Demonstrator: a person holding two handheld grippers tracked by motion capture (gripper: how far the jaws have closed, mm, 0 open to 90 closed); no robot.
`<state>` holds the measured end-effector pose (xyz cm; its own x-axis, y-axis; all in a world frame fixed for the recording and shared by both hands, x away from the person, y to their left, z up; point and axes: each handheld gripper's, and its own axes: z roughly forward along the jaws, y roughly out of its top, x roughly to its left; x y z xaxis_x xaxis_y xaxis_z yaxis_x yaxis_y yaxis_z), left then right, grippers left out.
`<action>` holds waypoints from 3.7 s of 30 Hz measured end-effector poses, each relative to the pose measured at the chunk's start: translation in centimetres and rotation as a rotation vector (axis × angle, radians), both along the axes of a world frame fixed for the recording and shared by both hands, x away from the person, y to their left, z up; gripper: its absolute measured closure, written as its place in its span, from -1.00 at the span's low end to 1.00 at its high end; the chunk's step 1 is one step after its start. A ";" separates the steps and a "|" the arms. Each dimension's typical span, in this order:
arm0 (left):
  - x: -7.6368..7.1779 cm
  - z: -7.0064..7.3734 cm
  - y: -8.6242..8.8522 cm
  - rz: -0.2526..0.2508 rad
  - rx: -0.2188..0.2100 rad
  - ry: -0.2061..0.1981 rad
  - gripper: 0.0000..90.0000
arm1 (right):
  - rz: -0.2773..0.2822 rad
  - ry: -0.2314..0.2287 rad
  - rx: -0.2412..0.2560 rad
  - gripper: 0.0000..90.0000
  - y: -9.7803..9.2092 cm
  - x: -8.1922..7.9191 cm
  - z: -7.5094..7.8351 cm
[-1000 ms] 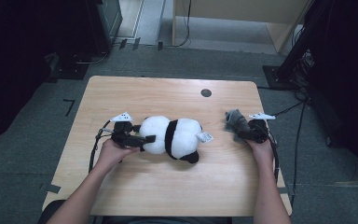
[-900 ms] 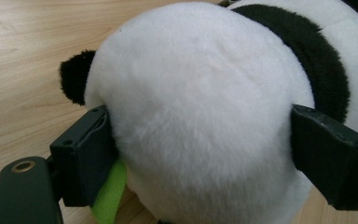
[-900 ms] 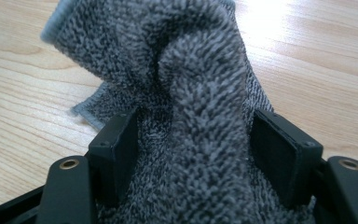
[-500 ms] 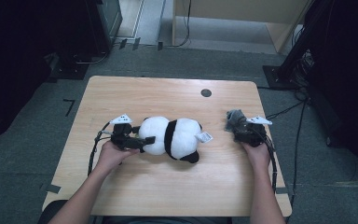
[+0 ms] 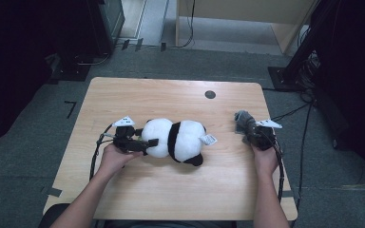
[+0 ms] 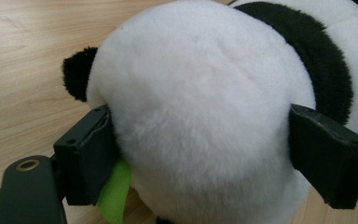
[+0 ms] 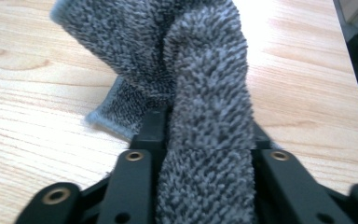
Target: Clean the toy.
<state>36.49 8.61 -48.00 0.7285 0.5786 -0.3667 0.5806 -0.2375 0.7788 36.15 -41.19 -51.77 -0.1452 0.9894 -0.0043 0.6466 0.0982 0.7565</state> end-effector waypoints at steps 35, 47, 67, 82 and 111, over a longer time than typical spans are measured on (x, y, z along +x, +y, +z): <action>-1.3 -0.3 0.1 0.033 0.001 -0.045 -0.67 | 0.444 0.009 0.109 0.51 9.9 1.4 12.2; -1.2 -0.3 0.0 0.039 -0.006 -0.045 -0.67 | 0.631 0.044 0.072 0.49 18.6 3.9 15.1; -1.9 -0.3 0.0 0.063 0.022 -0.070 -0.64 | 0.844 0.177 0.041 0.48 28.1 5.3 11.5; -1.7 -0.1 -0.1 0.060 0.036 -0.054 -0.46 | 0.804 0.179 0.001 0.64 28.2 6.5 11.9; -1.5 -0.2 0.2 0.047 0.028 -0.053 -0.43 | 0.508 0.254 0.077 0.66 14.4 7.0 7.2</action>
